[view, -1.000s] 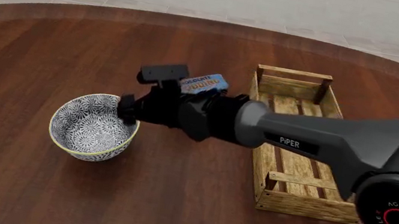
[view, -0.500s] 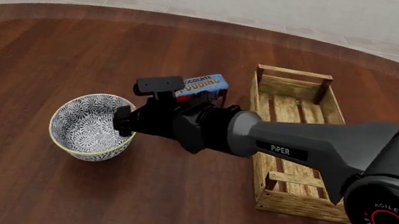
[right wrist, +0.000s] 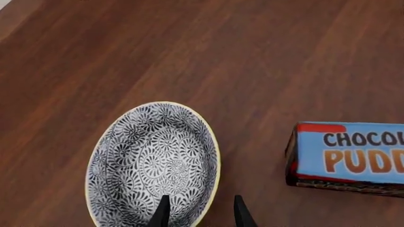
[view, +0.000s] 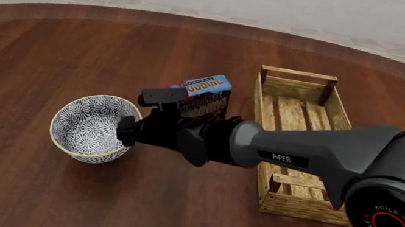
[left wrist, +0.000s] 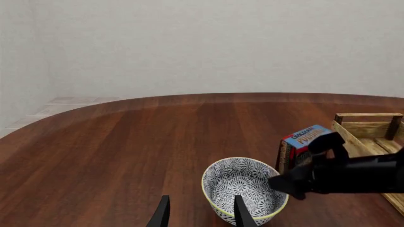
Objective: Pick up the bowl on the left and put it in the tray.
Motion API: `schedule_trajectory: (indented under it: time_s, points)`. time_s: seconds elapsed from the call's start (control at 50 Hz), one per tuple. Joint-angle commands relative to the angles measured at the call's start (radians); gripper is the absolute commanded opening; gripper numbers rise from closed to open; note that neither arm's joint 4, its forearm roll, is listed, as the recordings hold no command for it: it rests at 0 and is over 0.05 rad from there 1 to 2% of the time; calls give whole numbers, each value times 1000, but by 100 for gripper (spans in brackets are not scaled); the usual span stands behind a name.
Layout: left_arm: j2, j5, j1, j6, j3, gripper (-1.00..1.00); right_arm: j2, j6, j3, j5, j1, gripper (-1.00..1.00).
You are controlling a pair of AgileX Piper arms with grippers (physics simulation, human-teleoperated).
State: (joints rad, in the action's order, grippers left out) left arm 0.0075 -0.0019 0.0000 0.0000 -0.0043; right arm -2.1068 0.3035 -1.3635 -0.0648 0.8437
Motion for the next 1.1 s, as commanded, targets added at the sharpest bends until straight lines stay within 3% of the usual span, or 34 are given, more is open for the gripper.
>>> schedule_trajectory:
  time_s: [0.02,0.9,0.92,0.96,0.98,1.1]
  points:
    - [0,0,0,0,0,100,-6,22,25,-34,-6,100]
    - [0,0,0,0,0,100,-150,45,-54,-23,6,100]
    - [0,0,0,0,0,100,-132,31,-41,-48,-31,-100]
    - [0,0,0,0,0,100,-123,61,-15,-63,8,-100]
    - [0,0,0,0,0,100,-115,33,-15,-62,0,-100]
    - [0,0,0,0,0,100,-71,20,21,-75,-8,-100]
